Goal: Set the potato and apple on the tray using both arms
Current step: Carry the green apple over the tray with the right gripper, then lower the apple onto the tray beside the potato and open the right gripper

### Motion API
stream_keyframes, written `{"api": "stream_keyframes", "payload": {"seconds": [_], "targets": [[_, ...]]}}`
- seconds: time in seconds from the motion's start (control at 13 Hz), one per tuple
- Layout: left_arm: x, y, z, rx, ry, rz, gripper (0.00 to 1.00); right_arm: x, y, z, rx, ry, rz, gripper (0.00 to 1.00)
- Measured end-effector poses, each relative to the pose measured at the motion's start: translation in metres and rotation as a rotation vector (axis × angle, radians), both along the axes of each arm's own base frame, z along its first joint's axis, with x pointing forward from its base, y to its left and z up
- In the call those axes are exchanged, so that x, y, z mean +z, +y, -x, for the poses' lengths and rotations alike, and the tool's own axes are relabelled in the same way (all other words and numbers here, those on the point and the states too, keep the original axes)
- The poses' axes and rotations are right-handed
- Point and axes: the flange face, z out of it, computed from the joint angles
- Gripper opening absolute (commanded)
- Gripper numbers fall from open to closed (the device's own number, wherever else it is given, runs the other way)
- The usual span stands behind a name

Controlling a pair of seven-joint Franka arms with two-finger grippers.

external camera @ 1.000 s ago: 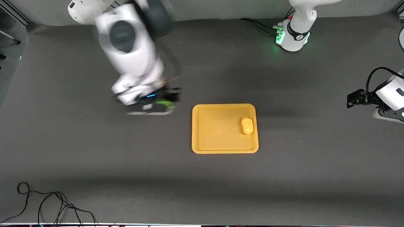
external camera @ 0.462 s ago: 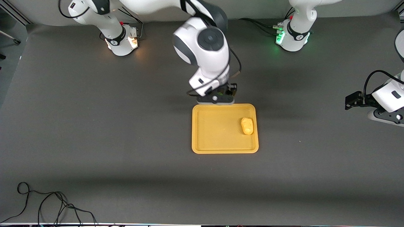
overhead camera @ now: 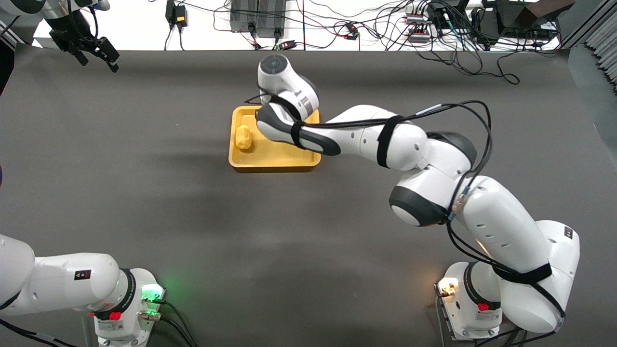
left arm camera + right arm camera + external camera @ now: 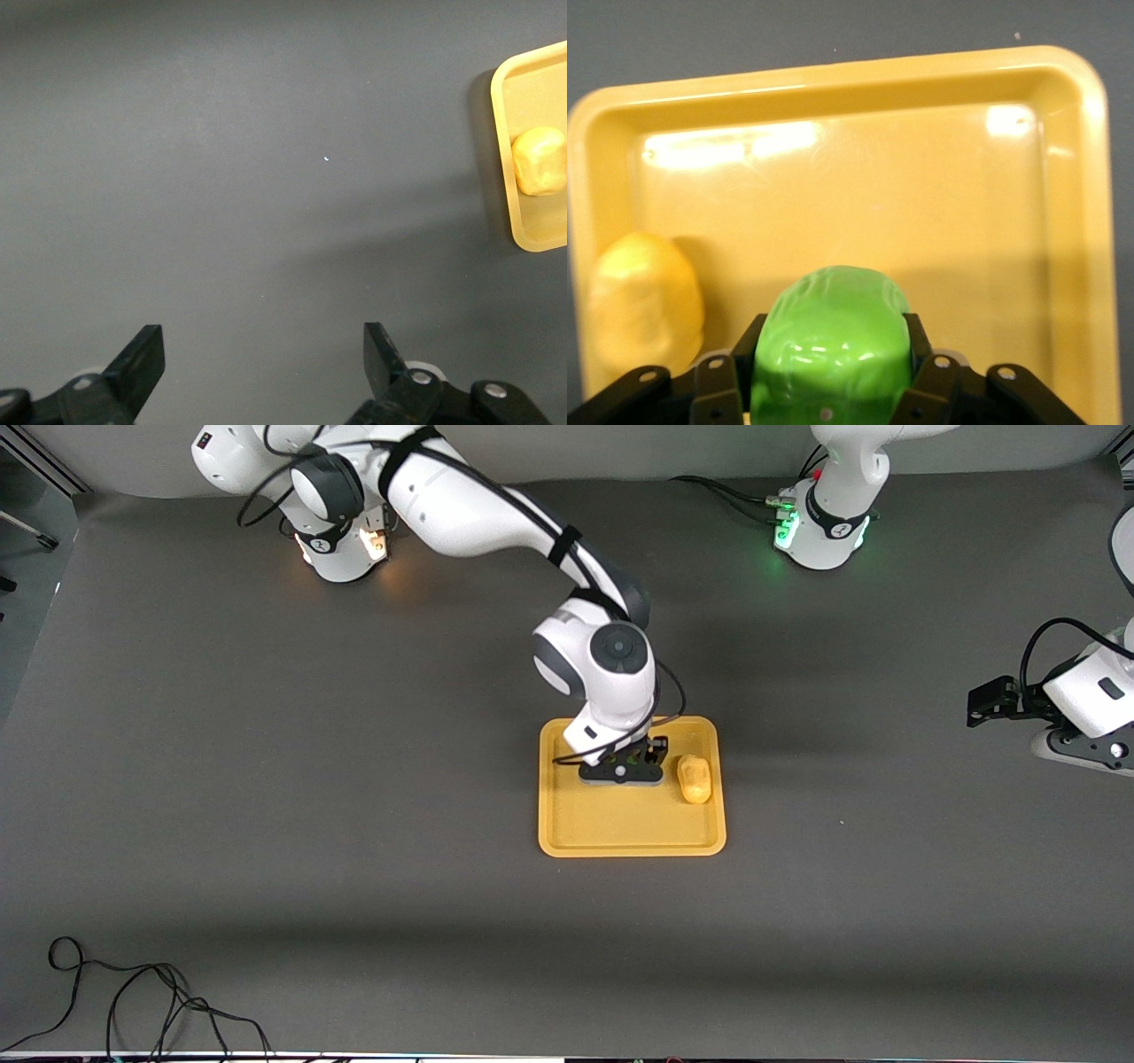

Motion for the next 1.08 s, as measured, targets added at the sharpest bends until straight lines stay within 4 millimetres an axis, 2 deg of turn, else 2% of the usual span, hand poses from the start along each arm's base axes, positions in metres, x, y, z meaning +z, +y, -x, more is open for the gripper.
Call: {"api": "stream_keyframes", "payload": {"seconds": [0.08, 0.15, 0.23, 0.31, 0.46, 0.54, 0.62, 0.69, 0.77, 0.92, 1.08], "targets": [[0.000, -0.001, 0.000, -0.001, -0.002, 0.000, 1.00, -0.012, -0.002, -0.002, 0.000, -0.007, 0.003, 0.24], [0.000, -0.001, -0.001, 0.000, -0.006, 0.002, 1.00, -0.019, -0.003, -0.004, 0.001, -0.016, 0.005, 0.33], [0.001, -0.001, -0.001, 0.001, -0.010, 0.007, 1.00, -0.026, -0.004, -0.005, 0.003, -0.021, 0.009, 0.89], [0.001, -0.001, -0.002, 0.003, -0.014, 0.011, 1.00, -0.030, -0.004, -0.006, 0.003, -0.028, 0.006, 1.00], [0.002, -0.001, -0.002, 0.007, -0.017, 0.013, 1.00, -0.036, -0.005, -0.008, -0.004, -0.039, -0.001, 1.00], [0.003, -0.002, -0.002, 0.008, -0.019, 0.013, 1.00, -0.032, -0.004, -0.008, -0.008, -0.045, -0.008, 1.00], [0.005, -0.002, -0.001, 0.009, -0.021, 0.013, 1.00, -0.019, -0.001, -0.010, -0.009, -0.051, -0.013, 1.00], [0.007, -0.002, 0.000, 0.010, -0.025, 0.013, 1.00, 0.005, 0.000, -0.012, -0.013, -0.047, -0.009, 1.00], [0.010, -0.002, 0.001, 0.010, -0.029, 0.013, 1.00, 0.039, -0.001, -0.013, -0.019, -0.043, -0.008, 1.00], [0.012, -0.002, 0.002, 0.010, -0.032, 0.013, 1.00, 0.131, -0.010, -0.008, -0.032, -0.024, -0.013, 1.00], [0.011, -0.002, 0.002, 0.011, -0.029, 0.013, 1.00, 0.219, -0.038, -0.003, -0.058, -0.002, -0.003, 1.00]]}}
